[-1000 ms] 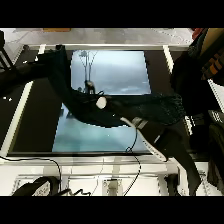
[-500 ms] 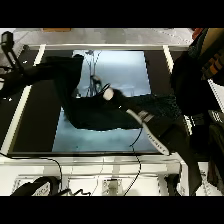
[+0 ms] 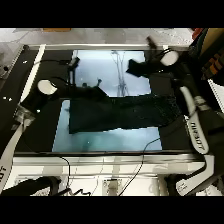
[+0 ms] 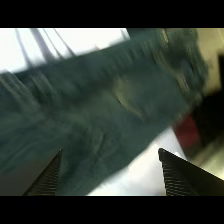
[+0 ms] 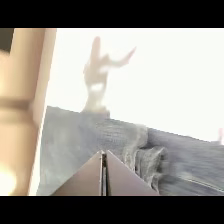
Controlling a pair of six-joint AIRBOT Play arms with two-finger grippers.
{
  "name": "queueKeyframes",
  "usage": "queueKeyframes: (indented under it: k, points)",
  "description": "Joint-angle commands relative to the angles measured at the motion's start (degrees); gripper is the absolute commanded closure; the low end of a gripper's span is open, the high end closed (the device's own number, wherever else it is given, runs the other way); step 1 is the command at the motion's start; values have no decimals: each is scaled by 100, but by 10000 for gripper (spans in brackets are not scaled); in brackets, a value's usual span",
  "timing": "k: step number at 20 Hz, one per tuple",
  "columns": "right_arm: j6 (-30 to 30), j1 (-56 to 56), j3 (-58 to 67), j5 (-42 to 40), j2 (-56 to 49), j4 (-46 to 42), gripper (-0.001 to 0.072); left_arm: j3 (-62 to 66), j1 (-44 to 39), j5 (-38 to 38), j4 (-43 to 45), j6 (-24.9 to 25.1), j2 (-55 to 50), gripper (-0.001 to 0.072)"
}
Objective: Fold the clothes and pants, and hang the long-sleeved shirts on hangers.
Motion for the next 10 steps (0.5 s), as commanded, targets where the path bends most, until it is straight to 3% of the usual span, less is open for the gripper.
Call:
queueKeyframes:
  k: [1,4,7,8,10]
  points:
    - [-197,-632,4,389,601,-188,673,2,-166,-634,35,-387,-118,3]
    - [-481,-876,7,785,826,-638,673,2,448,-715,391,-387,-52,13]
    - [-820,-1016,-70,1456,828,-1272,673,-2,1390,-946,1504,-389,-55,14]
    - [-883,-1040,-107,1602,826,-1464,673,-24,1718,-1005,1886,-387,-59,31]
    - [-1019,-1038,-151,1670,826,-1698,673,-184,2345,-1005,2109,-319,-92,140]
